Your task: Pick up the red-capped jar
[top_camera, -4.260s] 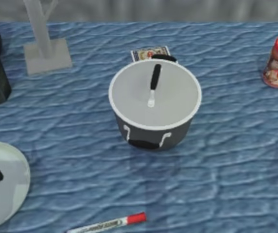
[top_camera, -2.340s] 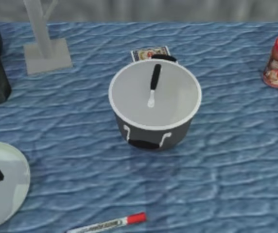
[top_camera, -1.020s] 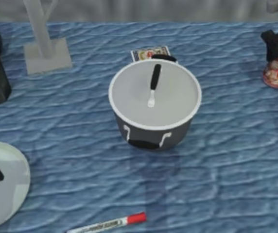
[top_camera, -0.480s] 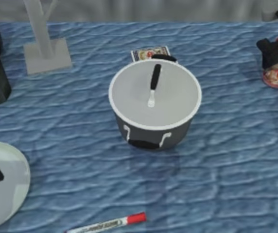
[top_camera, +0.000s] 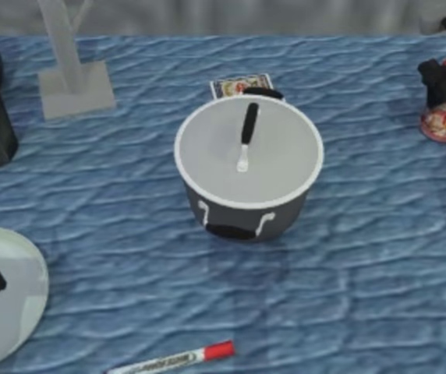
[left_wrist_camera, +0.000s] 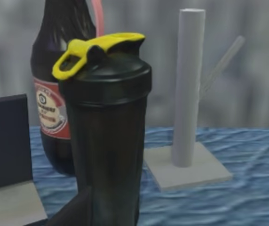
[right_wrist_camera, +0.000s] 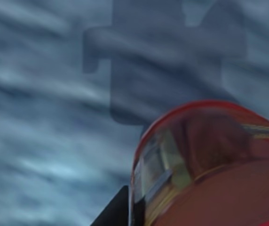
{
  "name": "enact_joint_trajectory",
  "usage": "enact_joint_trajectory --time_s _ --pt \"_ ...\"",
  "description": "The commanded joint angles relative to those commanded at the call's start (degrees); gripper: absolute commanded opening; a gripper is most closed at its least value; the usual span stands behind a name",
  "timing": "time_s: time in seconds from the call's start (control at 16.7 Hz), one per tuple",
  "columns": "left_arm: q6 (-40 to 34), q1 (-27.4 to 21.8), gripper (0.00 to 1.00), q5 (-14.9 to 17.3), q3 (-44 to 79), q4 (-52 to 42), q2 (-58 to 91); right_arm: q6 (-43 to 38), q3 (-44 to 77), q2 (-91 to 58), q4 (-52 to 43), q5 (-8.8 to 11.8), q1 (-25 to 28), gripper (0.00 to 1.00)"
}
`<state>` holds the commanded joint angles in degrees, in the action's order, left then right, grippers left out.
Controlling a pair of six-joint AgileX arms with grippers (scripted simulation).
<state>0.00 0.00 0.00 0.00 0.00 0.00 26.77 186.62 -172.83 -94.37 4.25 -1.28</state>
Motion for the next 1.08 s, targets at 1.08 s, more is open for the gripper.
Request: enact_joint_trajectory --time_s 1.08 --pt "0.0 0.0 1.00 0.0 0.0 0.0 0.0 0.0 -3.8 3.4 1.6 0.1 0.0 0.00"
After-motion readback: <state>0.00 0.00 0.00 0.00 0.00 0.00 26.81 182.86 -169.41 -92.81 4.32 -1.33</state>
